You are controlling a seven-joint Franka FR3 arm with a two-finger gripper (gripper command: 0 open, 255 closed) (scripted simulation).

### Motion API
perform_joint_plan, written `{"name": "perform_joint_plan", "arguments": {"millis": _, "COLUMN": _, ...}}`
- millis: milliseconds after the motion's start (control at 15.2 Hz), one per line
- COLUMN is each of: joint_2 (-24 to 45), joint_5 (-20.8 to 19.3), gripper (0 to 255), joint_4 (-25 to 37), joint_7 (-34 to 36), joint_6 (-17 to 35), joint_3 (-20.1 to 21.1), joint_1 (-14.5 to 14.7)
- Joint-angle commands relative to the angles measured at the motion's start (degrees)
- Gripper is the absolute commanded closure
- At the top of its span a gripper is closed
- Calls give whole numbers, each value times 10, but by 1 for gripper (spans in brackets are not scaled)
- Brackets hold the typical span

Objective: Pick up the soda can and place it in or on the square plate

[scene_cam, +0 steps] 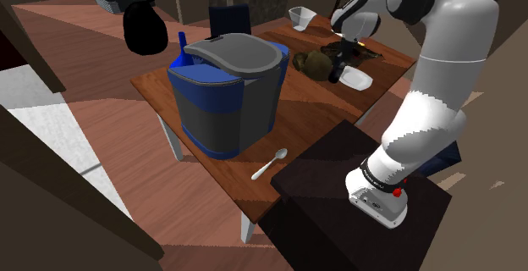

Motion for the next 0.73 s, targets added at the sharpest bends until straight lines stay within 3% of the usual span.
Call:
{"name": "perform_joint_plan", "arguments": {"millis": 0, "joint_2": 24, "joint_5": 11, "gripper": 255, "joint_4": 38, "joint_7": -27, "joint_6": -18, "joint_3": 0, "joint_1": -26}}
{"name": "perform_joint_plan", "arguments": {"millis": 660, "joint_2": 172, "joint_5": 55, "gripper": 255, "joint_4": 294, "joint_7": -114, "joint_6": -136, "joint_3": 15, "joint_1": -166}}
